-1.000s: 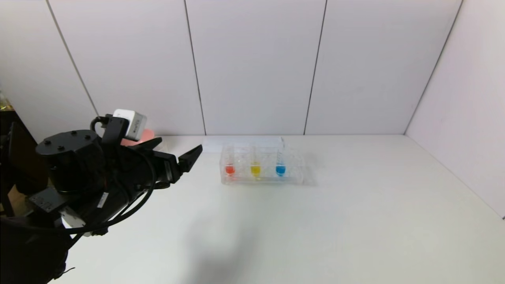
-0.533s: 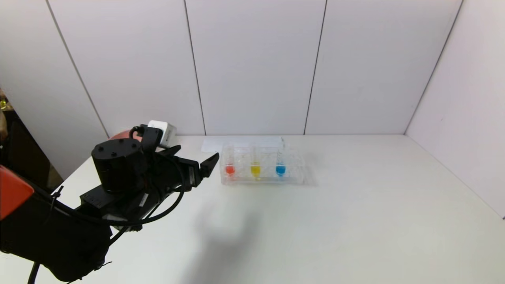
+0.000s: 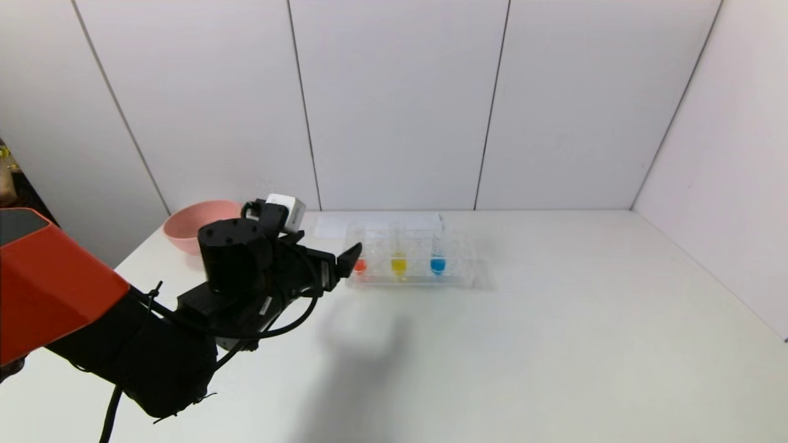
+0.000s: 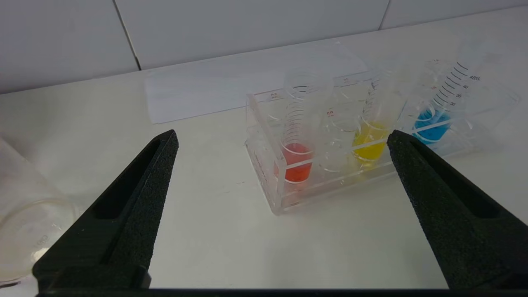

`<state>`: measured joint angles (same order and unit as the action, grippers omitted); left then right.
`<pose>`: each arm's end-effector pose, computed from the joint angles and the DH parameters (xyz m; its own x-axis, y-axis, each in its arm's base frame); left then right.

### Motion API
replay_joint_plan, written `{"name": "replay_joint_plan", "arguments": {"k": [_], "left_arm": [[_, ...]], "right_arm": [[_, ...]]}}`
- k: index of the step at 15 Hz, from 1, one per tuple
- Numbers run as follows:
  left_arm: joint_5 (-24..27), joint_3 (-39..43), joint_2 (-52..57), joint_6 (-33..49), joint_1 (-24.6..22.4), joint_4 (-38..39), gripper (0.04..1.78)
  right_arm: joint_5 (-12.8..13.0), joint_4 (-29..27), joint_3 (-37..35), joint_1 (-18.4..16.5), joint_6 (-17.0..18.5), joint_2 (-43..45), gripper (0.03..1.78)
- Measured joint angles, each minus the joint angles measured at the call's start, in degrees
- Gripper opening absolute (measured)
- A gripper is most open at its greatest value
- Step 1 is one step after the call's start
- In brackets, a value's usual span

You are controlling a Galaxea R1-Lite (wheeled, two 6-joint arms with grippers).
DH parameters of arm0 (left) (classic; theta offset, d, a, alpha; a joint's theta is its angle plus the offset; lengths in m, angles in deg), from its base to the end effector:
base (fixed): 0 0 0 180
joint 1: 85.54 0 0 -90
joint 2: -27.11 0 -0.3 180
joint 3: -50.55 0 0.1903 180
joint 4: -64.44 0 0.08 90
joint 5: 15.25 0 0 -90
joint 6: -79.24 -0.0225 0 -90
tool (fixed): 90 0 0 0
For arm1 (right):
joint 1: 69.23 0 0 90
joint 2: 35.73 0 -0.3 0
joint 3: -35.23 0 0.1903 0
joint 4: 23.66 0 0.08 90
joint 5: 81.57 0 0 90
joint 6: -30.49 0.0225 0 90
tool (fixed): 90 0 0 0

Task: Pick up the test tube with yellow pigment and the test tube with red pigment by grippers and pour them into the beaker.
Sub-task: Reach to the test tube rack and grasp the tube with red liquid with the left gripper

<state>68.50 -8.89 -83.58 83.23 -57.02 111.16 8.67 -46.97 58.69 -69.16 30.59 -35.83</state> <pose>0.2886 -0.1541 0.1242 0.9227 -0.3775 -0.0785 0.3735 0.9256 -0.0608 -0.0228 -0.0001 0.0761 1.0000 -0.0030 0.0009 0.0030 1.0000 0.0017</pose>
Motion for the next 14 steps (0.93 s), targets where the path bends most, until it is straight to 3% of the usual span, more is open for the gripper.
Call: {"name": "replay_joint_plan", "arguments": {"k": [14], "left_arm": [[-4.4, -14.8, -13.0, 0.3, 0.5, -1.7, 1.78]], "right_arm": [[0.0, 0.0, 0.0, 0.0, 0.0, 0.0, 1.70]]}}
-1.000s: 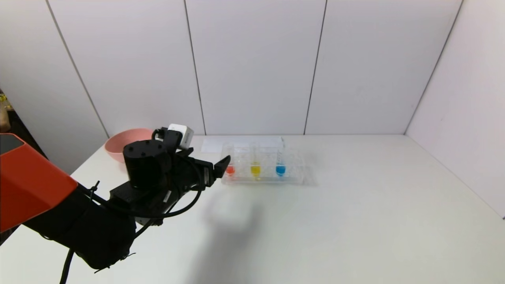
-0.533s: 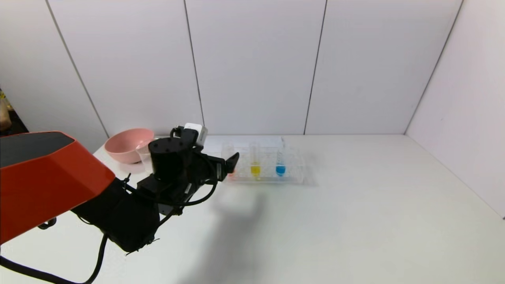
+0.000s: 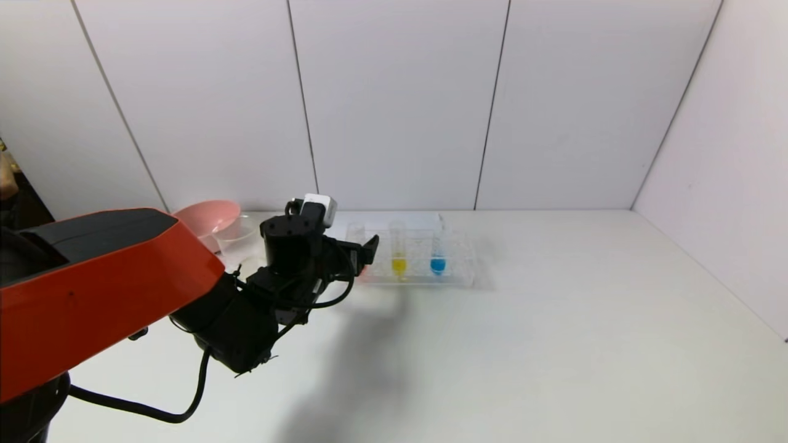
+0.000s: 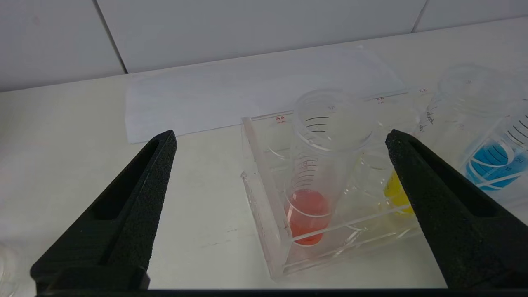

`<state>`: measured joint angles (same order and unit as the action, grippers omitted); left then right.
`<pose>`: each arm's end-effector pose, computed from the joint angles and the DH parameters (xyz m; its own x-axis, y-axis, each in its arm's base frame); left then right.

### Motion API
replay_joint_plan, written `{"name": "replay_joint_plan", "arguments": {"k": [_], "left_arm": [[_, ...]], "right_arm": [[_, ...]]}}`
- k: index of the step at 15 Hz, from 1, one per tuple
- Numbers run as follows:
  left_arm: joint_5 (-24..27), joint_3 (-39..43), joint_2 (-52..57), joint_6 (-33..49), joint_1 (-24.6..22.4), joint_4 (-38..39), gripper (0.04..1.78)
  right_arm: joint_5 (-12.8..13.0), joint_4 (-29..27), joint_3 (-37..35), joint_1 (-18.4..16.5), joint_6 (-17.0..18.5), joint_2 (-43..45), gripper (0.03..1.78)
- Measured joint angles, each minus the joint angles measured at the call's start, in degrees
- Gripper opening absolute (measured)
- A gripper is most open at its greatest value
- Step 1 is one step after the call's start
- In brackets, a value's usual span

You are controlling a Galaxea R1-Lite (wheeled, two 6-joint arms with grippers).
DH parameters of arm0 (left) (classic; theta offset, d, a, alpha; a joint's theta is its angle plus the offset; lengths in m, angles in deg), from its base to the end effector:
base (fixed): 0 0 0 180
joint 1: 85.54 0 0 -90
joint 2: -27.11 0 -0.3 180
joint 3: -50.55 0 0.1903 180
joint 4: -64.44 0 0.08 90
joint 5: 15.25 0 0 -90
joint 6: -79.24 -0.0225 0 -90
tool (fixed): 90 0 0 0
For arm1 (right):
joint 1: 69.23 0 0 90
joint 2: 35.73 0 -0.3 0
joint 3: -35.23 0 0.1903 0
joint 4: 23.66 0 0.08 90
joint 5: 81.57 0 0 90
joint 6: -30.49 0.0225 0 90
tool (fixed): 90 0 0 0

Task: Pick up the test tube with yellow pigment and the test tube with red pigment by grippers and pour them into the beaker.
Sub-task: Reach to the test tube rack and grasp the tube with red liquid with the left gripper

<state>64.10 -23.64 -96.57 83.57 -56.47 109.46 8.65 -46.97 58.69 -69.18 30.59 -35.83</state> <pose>0.3444 -0.1867 0.0970 0.9462 -0.3145 -0.0766 0.3104 0.9486 -0.0609 -0.0228 -0.0001 0.0761 1.0000 -0.0030 0.0009 0.0030 1.0000 0.0017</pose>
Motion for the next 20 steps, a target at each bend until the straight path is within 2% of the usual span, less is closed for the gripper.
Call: {"name": "replay_joint_plan", "arguments": {"k": [4, 18, 20], "left_arm": [[-1.6, -0.6, -1.5, -0.1, 0.6, 0.7, 1.78], [-2.5, -1.4, -3.6, 0.0, 1.2, 3.5, 1.77], [-2.6, -1.6, -3.8, 0.0, 1.2, 3.5, 1.73]], "right_arm": [[0.0, 0.0, 0.0, 0.0, 0.0, 0.0, 1.70], [0.0, 0.0, 0.0, 0.0, 0.0, 0.0, 1.70], [0.0, 0.0, 0.0, 0.0, 0.0, 0.0, 1.70]]}}
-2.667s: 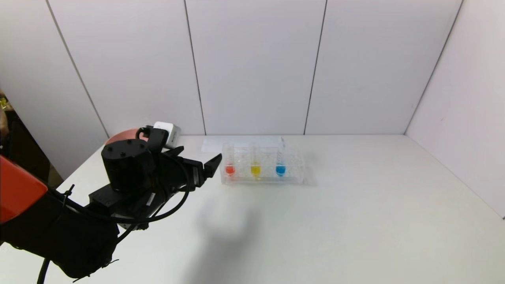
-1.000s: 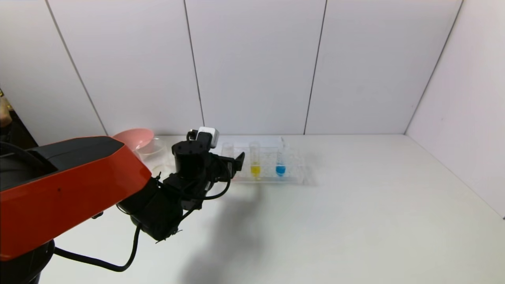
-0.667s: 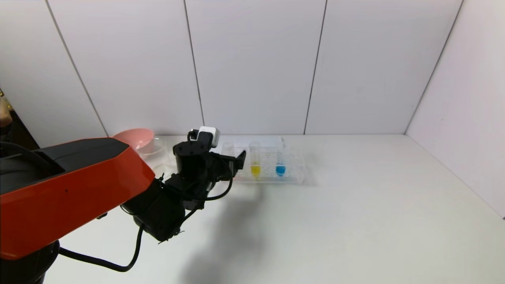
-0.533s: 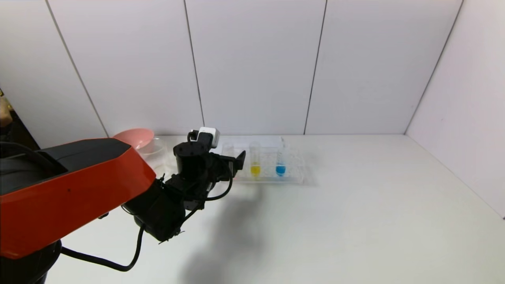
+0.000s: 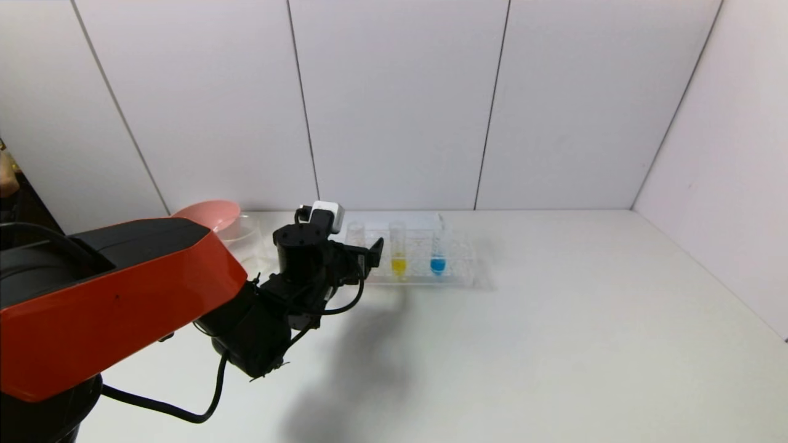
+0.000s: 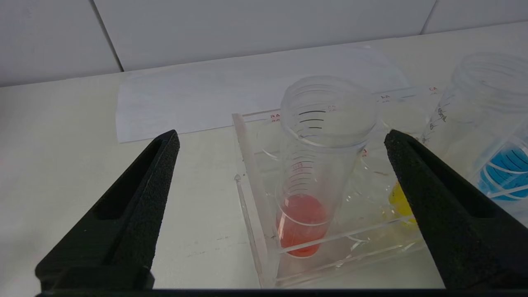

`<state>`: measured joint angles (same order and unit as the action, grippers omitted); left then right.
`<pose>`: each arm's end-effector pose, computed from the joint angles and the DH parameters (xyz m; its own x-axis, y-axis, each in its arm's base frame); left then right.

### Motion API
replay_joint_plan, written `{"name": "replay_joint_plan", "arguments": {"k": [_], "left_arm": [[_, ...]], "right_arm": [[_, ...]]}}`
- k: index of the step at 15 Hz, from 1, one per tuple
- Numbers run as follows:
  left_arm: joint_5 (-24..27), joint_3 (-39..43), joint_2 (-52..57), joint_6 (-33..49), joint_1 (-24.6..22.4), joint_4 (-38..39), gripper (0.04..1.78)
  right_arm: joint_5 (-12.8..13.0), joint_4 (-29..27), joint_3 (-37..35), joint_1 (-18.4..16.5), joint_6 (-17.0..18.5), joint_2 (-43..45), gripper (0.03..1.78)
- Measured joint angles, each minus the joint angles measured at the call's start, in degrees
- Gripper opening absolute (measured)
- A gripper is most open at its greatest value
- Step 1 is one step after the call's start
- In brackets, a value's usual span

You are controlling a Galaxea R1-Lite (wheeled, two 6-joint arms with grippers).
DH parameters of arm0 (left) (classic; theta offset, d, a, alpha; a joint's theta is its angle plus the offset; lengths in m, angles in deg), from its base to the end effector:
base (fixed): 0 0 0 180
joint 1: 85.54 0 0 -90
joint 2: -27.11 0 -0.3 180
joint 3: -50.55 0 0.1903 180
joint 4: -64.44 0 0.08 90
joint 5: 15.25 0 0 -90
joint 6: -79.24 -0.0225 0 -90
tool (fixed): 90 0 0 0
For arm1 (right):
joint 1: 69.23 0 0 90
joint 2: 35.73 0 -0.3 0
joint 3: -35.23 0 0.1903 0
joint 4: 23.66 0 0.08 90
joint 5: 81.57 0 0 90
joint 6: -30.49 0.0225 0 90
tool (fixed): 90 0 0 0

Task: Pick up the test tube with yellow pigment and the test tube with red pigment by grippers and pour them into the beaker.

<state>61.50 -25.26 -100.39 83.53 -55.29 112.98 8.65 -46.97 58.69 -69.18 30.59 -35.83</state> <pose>0.3502 -0.1982 0.0831 0.9550 -0.2916 -0.0535 0.2883 0.9555 -0.0621 -0.0228 -0.0001 0.0761 1.0000 -0.0030 0.0009 0.0030 1.0000 0.0017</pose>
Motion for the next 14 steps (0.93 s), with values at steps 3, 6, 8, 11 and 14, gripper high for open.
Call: {"name": "replay_joint_plan", "arguments": {"k": [3, 6, 8, 11, 14], "left_arm": [[0.0, -0.2, -0.2, 0.0, 0.0, 0.0, 1.45], [0.1, -0.2, -0.2, 0.0, 0.0, 0.0, 0.95], [0.3, -0.2, -0.3, 0.0, 0.1, -0.1, 0.58], [0.3, -0.2, -0.3, 0.0, 0.2, -0.1, 0.45], [0.3, -0.3, -0.3, 0.0, 0.2, -0.1, 0.45]], "right_arm": [[0.0, 0.0, 0.0, 0.0, 0.0, 0.0, 1.70], [0.0, 0.0, 0.0, 0.0, 0.0, 0.0, 1.70], [0.0, 0.0, 0.0, 0.0, 0.0, 0.0, 1.70], [0.0, 0.0, 0.0, 0.0, 0.0, 0.0, 1.70], [0.0, 0.0, 0.0, 0.0, 0.0, 0.0, 1.70]]}}
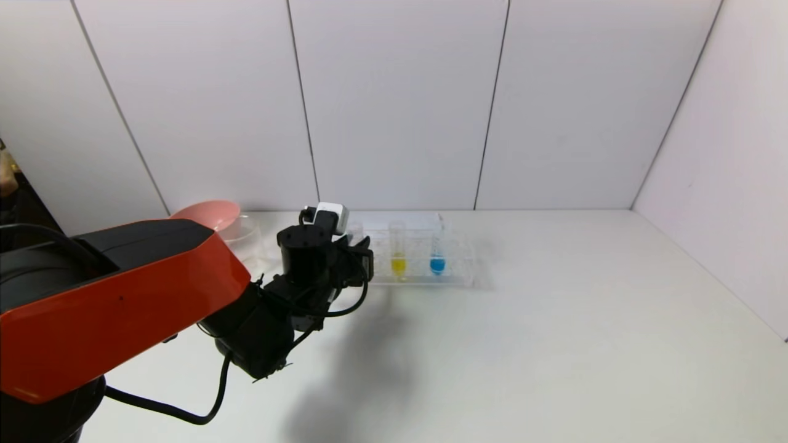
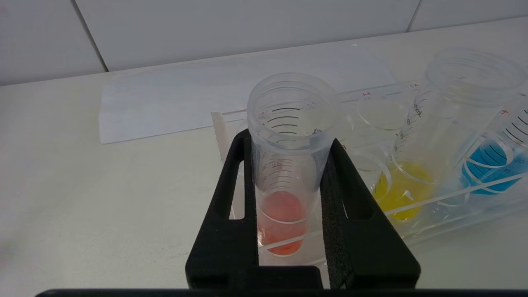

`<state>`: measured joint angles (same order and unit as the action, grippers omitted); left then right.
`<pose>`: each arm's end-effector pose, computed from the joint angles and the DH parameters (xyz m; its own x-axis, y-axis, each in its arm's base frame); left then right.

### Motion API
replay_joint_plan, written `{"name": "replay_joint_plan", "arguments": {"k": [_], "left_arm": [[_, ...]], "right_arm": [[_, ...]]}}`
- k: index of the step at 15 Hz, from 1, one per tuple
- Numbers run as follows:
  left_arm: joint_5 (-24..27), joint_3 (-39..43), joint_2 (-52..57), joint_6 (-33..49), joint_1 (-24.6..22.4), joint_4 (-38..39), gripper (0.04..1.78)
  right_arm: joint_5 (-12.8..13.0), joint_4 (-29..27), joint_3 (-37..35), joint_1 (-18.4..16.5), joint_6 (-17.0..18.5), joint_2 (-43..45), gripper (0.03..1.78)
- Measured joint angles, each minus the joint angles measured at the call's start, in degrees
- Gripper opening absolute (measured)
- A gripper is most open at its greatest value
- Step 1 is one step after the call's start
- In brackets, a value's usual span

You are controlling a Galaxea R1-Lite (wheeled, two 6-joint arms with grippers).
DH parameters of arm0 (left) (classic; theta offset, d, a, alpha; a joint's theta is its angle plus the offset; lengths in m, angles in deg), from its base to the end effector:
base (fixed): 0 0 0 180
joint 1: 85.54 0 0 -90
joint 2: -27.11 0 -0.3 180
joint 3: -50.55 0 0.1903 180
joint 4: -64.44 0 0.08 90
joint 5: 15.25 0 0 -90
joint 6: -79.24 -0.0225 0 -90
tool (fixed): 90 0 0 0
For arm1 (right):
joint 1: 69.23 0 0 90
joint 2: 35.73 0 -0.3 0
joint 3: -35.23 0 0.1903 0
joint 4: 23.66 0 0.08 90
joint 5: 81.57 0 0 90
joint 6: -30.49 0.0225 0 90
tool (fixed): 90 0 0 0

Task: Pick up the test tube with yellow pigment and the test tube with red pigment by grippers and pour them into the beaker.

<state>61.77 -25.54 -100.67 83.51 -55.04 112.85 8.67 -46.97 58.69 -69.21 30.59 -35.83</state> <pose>0.3502 -0.2004 0.0820 0.9522 -0.3002 -0.0558 0.2968 0.9529 -0.0615 -0.0228 -0.0001 0.0761 1.0000 -0.0038 0.0009 0.0038 1.0000 0.0017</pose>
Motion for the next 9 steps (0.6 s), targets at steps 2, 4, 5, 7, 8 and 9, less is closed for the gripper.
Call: {"name": "replay_joint_plan", "arguments": {"k": [2, 4, 5, 7, 8, 9], "left_arm": [[0.0, 0.0, 0.1, 0.0, 0.0, 0.0, 0.45], [-0.1, 0.0, 0.4, 0.0, 0.1, 0.0, 0.45], [-0.2, 0.0, 0.6, 0.0, 0.2, 0.0, 0.45], [-0.5, 0.0, 1.2, -0.1, 0.4, 0.0, 0.45], [-0.6, -0.1, 1.7, -0.3, 0.5, 0.0, 0.45], [-0.6, -0.3, 2.1, -0.4, 0.5, -0.2, 0.45]], "right_arm": [[0.0, 0.0, 0.0, 0.0, 0.0, 0.0, 1.70], [0.0, 0.0, 0.0, 0.0, 0.0, 0.0, 1.70], [0.0, 0.0, 0.0, 0.0, 0.0, 0.0, 1.70], [0.0, 0.0, 0.0, 0.0, 0.0, 0.0, 1.70], [0.0, 0.0, 0.0, 0.0, 0.0, 0.0, 1.70], [0.0, 0.0, 0.0, 0.0, 0.0, 0.0, 1.70]]}}
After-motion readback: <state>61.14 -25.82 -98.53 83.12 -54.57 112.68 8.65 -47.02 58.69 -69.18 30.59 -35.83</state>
